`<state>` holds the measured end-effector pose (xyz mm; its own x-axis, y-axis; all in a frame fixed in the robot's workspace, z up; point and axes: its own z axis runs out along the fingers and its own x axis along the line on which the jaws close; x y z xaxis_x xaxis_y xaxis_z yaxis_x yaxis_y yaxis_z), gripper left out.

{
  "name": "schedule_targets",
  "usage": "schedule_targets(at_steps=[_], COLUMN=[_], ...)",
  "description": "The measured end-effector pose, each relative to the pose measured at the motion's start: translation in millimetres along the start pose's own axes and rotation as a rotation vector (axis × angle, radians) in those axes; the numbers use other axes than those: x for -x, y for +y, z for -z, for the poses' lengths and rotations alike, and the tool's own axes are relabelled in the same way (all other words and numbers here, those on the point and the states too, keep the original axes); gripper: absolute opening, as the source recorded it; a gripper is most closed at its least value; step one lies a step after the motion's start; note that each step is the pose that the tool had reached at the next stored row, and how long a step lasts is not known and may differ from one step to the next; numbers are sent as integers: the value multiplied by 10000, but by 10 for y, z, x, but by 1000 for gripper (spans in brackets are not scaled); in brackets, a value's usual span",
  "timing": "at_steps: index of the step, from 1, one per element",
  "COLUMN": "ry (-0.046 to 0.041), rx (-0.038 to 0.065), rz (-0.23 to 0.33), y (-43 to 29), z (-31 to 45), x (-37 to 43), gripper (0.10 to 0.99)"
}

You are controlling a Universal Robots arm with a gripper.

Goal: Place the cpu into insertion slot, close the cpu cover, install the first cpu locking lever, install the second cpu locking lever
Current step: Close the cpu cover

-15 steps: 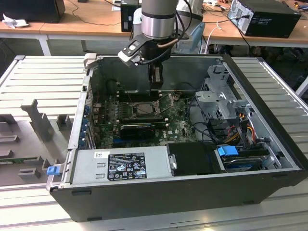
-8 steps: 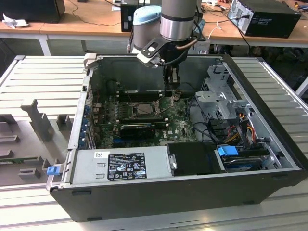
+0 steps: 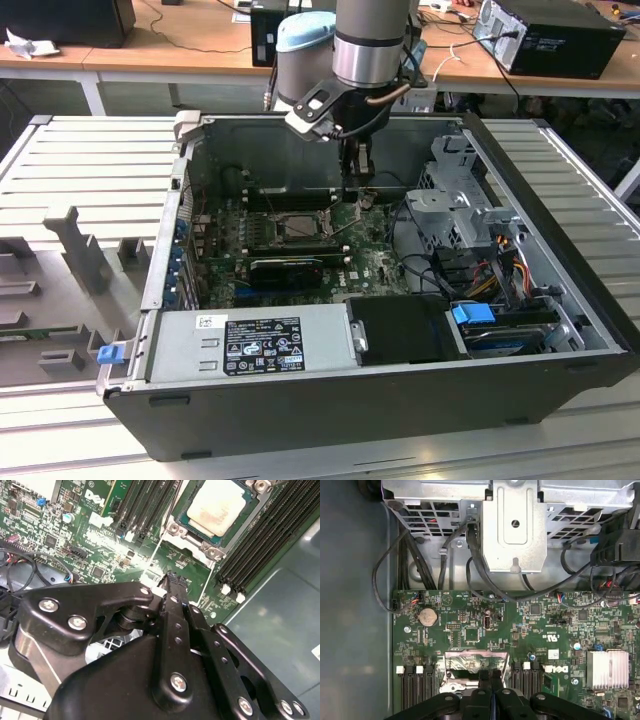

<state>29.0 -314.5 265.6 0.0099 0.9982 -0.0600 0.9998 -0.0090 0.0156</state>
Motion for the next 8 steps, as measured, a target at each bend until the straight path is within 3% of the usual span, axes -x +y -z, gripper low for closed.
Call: schedule_targets(at_steps=[8], ry=[-3], rx=[1], rz=[0], y=[38], z=[-36], x=[-2], gripper=[106])
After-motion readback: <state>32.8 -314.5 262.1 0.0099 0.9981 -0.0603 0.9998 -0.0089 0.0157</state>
